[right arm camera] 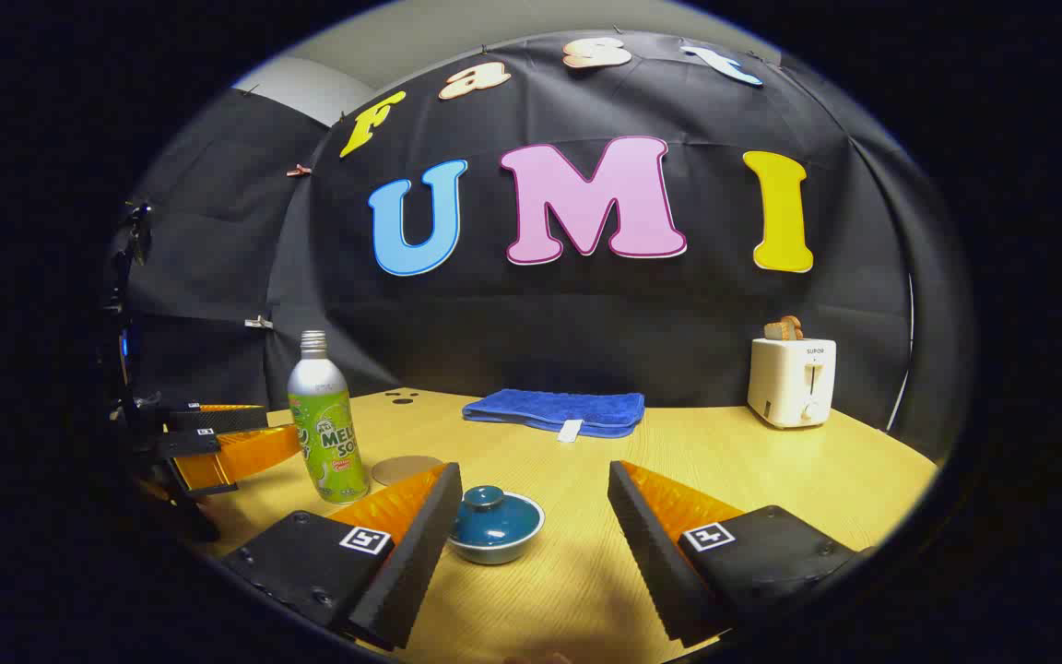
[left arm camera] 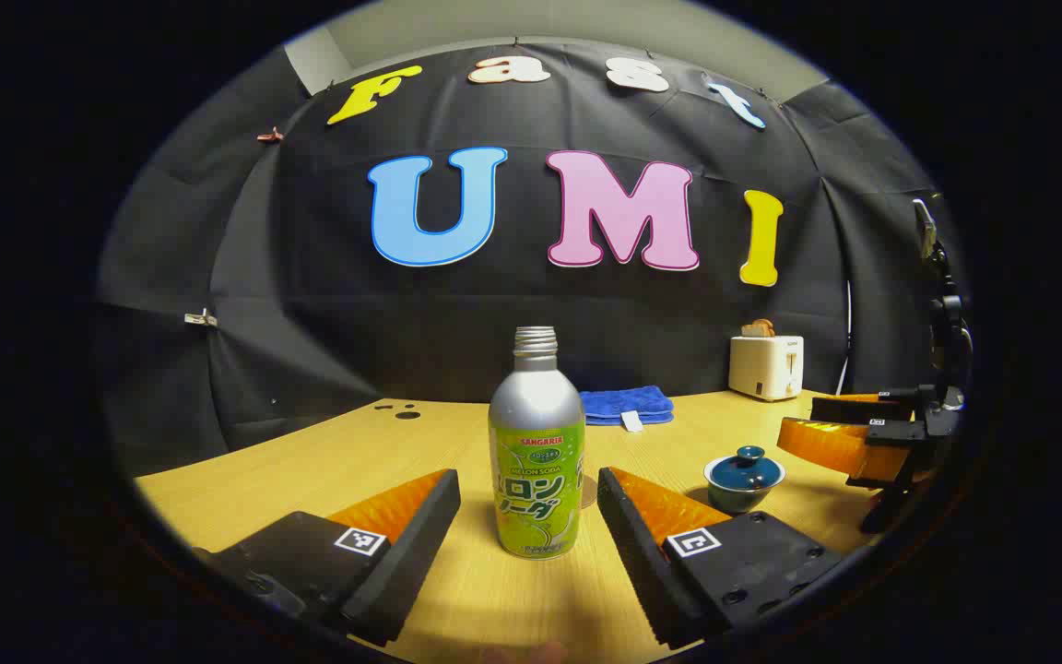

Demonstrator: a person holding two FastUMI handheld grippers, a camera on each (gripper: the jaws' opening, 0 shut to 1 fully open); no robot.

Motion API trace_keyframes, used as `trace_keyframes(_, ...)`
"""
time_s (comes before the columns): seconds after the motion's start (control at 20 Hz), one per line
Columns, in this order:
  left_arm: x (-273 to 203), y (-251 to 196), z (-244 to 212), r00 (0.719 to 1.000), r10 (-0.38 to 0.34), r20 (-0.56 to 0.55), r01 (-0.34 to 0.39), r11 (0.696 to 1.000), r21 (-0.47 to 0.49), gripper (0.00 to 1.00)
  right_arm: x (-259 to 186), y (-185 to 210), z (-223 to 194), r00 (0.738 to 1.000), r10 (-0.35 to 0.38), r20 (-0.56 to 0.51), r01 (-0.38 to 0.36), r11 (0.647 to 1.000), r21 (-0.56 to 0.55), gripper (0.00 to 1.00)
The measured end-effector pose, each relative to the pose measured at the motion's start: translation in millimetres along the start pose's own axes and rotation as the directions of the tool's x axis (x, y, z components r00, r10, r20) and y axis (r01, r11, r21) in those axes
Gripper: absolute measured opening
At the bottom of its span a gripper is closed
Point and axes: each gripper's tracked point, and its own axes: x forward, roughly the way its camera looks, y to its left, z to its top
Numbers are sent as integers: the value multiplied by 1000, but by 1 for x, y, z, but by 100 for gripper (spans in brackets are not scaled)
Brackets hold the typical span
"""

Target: Open the teacup lid with one hand, grasp the water bottle and pour water into the teacup with the other hand; after pouring, place the water bottle on the coaster and then close the teacup lid.

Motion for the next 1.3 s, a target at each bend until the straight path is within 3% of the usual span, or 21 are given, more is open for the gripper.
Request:
trace_keyframes(1.1, 2, -1, 0, 1000, -1, 0, 1, 1000, 0, 95, 1, 0, -1, 1000, 0, 0, 0, 1000, 1, 99)
trace_keyframes(1.3, 2, -1, 0, 1000, -1, 0, 1, 1000, 0, 95, 11, 21, -2, 997, 72, -8, -72, 997, 3, 99)
